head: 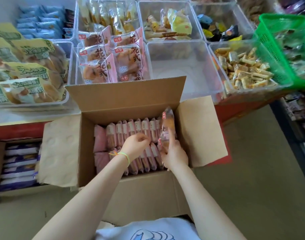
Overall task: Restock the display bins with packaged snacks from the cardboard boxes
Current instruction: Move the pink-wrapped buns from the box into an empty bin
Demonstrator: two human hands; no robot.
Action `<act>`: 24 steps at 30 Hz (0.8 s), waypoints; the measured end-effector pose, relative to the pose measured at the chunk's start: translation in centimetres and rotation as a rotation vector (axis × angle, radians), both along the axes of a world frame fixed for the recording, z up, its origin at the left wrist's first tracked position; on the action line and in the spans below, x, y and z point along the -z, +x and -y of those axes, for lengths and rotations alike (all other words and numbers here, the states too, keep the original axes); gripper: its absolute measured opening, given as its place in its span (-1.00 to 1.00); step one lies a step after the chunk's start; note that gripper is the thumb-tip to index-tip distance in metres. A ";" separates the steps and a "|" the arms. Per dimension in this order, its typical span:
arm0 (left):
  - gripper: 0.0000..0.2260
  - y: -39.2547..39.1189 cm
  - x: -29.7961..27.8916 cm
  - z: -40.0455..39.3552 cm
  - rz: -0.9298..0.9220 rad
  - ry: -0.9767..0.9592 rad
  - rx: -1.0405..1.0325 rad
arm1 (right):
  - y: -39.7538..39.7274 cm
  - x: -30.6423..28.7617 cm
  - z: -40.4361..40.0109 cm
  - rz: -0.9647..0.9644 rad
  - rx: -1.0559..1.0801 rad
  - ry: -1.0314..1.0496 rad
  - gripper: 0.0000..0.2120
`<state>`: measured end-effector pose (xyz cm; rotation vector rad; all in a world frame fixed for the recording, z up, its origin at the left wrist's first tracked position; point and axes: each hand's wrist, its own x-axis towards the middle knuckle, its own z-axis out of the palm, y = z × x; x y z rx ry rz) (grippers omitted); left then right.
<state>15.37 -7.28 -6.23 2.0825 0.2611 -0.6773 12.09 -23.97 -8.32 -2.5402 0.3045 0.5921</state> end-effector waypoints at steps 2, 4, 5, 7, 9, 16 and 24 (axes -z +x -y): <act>-0.64 0.5 -0.7 -0.6 0.028 -0.066 0.042 | 0.5 -2.5 0.8 -0.035 0.087 0.328 -0.21; -0.42 1.0 -1.9 -1.5 0.004 -0.156 0.144 | 1.3 -4.8 1.5 -0.124 0.075 0.574 -0.40; -0.40 1.3 -2.7 -1.8 -0.020 -0.173 0.198 | 1.8 -5.9 1.8 -0.155 0.046 0.648 -0.45; -0.50 2.0 -3.9 -2.6 -0.061 -0.197 0.253 | 2.9 -7.9 2.2 -0.203 -0.008 0.742 -0.46; -0.71 2.6 -5.5 -3.2 -0.062 -0.247 0.256 | 4.0 -9.6 2.4 -0.255 -0.073 0.819 -0.48; -0.53 4.3 -7.8 -5.4 0.163 -0.379 -0.036 | 7.8 -11.6 1.3 -0.094 0.095 0.990 -0.62; -0.55 9.5 -11.0 -5.9 0.477 -0.433 -0.576 | 14.6 -15.0 -4.5 0.154 0.022 0.926 -0.60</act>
